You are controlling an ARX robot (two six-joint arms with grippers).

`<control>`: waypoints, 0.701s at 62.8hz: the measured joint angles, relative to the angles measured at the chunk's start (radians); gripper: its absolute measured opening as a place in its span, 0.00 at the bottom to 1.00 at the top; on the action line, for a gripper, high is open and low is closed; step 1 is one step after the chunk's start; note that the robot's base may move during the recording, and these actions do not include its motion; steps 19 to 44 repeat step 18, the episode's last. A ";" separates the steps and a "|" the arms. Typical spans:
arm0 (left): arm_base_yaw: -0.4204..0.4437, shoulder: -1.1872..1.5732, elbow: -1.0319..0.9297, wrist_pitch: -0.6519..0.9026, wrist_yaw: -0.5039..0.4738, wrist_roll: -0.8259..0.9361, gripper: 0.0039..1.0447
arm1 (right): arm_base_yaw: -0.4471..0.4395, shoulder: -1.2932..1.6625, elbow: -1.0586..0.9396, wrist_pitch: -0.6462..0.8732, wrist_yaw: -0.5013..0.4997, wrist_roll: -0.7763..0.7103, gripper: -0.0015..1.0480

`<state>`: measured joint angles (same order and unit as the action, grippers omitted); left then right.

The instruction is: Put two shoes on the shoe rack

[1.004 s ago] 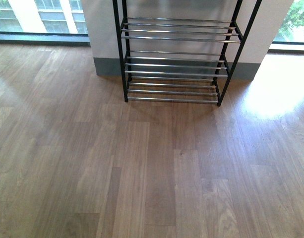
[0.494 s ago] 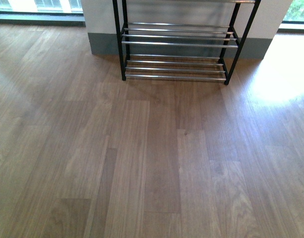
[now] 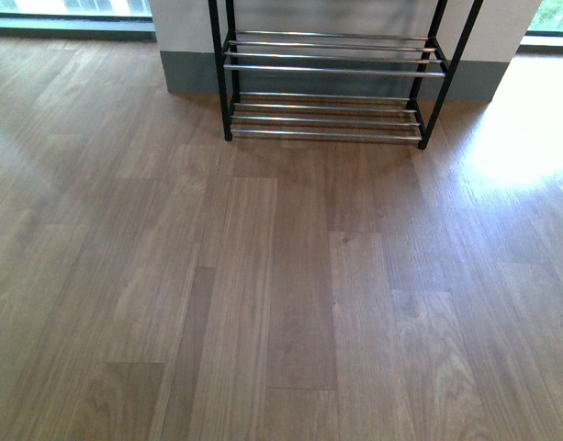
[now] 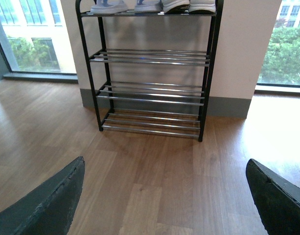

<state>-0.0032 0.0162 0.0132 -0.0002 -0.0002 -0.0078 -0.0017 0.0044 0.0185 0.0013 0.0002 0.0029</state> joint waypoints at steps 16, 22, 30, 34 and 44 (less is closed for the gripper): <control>0.000 0.000 0.000 0.000 0.000 0.000 0.91 | 0.000 0.000 0.000 0.000 0.000 0.000 0.91; 0.000 0.000 0.000 0.000 0.000 0.000 0.91 | 0.000 0.000 0.000 0.000 0.000 0.000 0.91; 0.000 0.000 0.000 0.000 0.000 0.000 0.91 | 0.000 0.000 0.000 0.000 0.000 0.000 0.91; 0.000 0.000 0.000 0.000 0.000 0.000 0.91 | 0.000 0.000 0.000 0.000 0.000 0.000 0.91; 0.000 0.000 0.000 0.000 0.000 0.000 0.91 | 0.000 0.000 0.000 0.000 0.000 0.000 0.91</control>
